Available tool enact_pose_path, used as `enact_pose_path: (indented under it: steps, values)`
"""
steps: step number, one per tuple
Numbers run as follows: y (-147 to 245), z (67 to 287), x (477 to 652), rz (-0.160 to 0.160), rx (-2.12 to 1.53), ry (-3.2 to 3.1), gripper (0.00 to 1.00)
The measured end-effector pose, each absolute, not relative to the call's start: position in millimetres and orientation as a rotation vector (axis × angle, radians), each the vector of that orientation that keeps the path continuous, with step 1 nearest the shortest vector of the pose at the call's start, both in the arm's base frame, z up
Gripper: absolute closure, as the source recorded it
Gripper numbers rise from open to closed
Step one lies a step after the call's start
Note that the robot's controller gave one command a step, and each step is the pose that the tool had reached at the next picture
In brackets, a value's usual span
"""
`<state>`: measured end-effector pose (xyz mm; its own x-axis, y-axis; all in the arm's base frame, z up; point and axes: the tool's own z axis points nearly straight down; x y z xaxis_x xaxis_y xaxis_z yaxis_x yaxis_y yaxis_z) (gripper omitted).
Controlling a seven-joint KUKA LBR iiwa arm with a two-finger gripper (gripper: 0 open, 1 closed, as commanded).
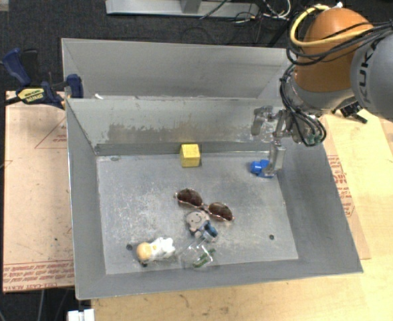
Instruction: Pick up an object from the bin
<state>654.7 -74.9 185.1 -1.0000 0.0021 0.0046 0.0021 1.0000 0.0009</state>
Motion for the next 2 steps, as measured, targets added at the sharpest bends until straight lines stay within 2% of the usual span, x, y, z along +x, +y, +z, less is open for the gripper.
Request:
enact_pose_path:
  steps: [1,2]
  values:
    - [-75,190,655.8,-0.001,-0.001,-3.144,0.0]
    - [-118,117,657.1,-0.002,-0.177,-3.143,0.0]
